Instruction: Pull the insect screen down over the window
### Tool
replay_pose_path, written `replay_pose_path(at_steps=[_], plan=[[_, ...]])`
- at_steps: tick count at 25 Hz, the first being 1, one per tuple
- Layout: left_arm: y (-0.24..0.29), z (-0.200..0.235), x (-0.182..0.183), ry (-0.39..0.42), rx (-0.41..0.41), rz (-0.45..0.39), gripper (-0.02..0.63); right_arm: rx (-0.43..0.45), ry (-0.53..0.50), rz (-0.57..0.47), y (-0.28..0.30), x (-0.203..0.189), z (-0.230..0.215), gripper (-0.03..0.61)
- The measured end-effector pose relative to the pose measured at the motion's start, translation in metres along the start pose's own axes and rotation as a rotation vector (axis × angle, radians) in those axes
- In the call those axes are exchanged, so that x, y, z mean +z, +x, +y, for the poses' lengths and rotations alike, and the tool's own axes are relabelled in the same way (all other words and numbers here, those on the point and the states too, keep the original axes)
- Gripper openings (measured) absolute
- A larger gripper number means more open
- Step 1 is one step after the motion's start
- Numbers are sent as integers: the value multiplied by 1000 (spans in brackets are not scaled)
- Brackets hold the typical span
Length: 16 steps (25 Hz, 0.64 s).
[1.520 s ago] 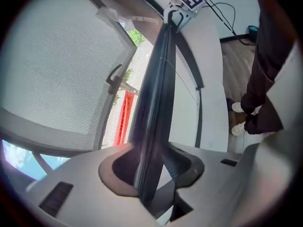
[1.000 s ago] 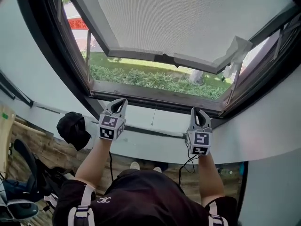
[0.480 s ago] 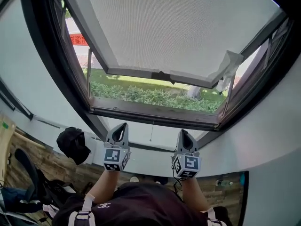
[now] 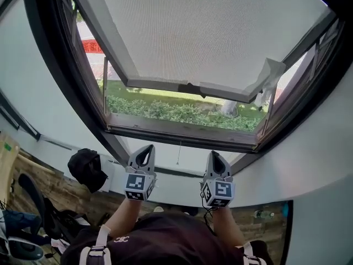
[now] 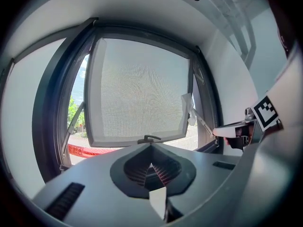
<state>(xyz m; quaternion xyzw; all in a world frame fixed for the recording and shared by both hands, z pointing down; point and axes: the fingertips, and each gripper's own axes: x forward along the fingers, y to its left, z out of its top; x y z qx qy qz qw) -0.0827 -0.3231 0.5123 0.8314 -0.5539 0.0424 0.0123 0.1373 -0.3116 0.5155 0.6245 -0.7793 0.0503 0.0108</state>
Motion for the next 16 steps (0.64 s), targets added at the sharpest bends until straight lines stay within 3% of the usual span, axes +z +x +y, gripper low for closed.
replay_pose_path(at_steps=[3, 11, 16], plan=[[1, 0, -2, 1, 0, 5, 12, 6, -26, 6, 1, -1, -1, 5], [2, -11, 1, 105, -12, -2, 12, 5, -5, 3, 1, 1, 1, 5], [2, -13, 2, 14, -36, -5, 12, 0, -9, -11, -1, 7, 2, 5]])
